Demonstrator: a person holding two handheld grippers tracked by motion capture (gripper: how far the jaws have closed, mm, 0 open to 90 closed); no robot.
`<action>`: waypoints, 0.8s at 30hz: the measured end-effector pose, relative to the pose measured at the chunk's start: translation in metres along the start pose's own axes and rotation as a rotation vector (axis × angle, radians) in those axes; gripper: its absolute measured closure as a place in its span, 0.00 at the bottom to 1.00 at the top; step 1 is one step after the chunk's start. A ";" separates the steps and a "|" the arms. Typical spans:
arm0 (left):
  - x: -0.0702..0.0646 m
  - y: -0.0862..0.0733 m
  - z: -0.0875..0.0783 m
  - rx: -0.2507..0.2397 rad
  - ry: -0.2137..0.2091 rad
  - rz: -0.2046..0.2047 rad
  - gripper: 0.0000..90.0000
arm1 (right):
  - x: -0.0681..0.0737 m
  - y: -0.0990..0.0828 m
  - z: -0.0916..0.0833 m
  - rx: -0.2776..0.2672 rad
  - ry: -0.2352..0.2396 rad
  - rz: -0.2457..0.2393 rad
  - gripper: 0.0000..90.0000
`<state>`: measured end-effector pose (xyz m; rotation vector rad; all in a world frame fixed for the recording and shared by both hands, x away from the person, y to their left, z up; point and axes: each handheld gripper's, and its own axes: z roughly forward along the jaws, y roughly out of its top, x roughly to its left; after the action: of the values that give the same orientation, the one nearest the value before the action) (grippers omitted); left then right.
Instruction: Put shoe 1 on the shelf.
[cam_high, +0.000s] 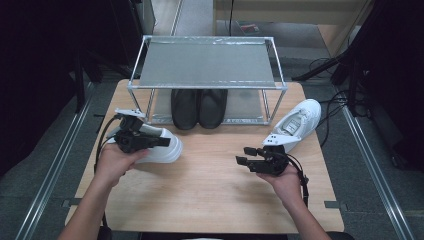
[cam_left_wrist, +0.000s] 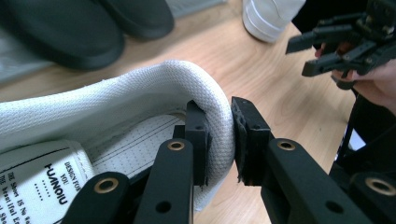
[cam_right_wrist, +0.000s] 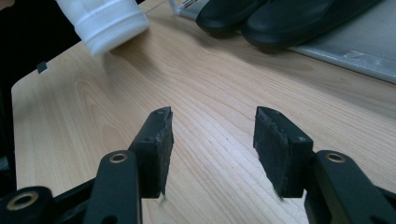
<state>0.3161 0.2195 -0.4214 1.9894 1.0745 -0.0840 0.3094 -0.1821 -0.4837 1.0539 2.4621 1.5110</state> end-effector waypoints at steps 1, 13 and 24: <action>-0.004 0.001 0.004 0.003 -0.005 0.001 0.87 | 0.000 0.000 0.000 -0.001 0.000 0.002 0.54; -0.042 0.008 0.054 0.052 -0.042 0.056 0.87 | -0.001 0.001 -0.003 -0.013 -0.003 0.010 0.54; -0.073 0.011 0.098 0.098 -0.060 0.103 0.87 | -0.006 0.002 -0.010 -0.024 -0.027 0.009 0.54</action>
<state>0.3086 0.1001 -0.4459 2.1133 0.9435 -0.1430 0.3109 -0.1923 -0.4787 1.0750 2.4192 1.5146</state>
